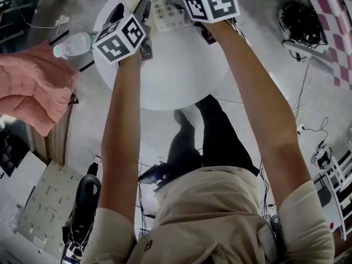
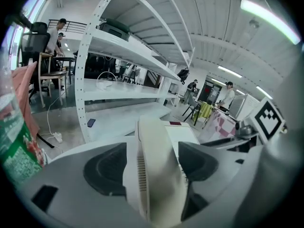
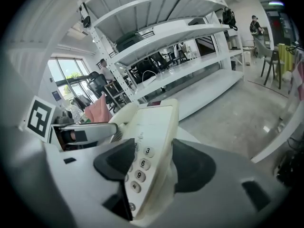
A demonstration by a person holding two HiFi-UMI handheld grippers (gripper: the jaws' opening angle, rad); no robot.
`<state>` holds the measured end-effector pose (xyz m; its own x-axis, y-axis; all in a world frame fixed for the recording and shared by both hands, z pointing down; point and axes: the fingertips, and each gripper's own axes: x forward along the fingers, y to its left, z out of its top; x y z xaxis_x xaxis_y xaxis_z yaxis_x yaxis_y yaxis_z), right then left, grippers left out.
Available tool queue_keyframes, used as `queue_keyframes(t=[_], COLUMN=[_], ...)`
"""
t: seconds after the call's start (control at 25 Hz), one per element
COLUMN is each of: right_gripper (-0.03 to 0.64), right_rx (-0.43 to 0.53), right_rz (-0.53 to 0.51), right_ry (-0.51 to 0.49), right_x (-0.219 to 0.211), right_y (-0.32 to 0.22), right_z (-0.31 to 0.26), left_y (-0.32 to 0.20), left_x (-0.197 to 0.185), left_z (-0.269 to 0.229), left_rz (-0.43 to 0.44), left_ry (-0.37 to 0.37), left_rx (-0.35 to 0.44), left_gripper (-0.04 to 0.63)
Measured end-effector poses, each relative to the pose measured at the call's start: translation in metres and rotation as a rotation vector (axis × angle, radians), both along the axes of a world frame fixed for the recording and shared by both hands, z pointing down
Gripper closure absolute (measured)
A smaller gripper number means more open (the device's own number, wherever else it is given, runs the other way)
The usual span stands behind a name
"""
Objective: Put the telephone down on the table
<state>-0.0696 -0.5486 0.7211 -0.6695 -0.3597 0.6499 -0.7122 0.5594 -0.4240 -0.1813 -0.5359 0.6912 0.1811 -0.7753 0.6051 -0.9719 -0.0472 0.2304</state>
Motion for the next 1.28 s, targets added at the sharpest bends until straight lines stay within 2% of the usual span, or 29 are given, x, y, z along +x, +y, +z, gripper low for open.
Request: queue_keyframes(t=[0.44, 0.6, 0.68, 0.88, 1.0, 1.08, 1.28], right_gripper=[0.377, 0.401, 0.427, 0.561, 0.618, 0.621, 0.623], right_rx=[0.054, 0.094, 0.126, 0.229, 0.294, 0.335, 0.435], right_rz=[0.094, 0.122, 0.12, 0.072, 0.053, 0.044, 0.023], right_ry=[0.119, 0.108, 0.096, 0.07, 0.046, 0.025, -0.028], right_x=[0.024, 0.029, 0.025, 0.011, 0.001, -0.004, -0.012], right_y=[0.002, 0.005, 0.008, 0.025, 0.041, 0.054, 0.091], right_z=[-0.034, -0.066, -0.088, -0.151, -0.195, -0.225, -0.299], left_y=[0.027, 0.04, 0.045, 0.064, 0.082, 0.096, 0.133], left_x=[0.018, 0.032, 0.037, 0.05, 0.05, 0.047, 0.043], left_z=[-0.062, -0.1, -0.124, -0.187, -0.224, -0.248, -0.309], left_rz=[0.073, 0.129, 0.159, 0.222, 0.251, 0.265, 0.305], left_ry=[-0.03, -0.018, -0.011, 0.016, 0.032, 0.042, 0.083], left_rx=[0.07, 0.113, 0.147, 0.244, 0.292, 0.323, 0.403], left_gripper=[0.275, 0.277, 0.303, 0.405, 0.474, 0.524, 0.572])
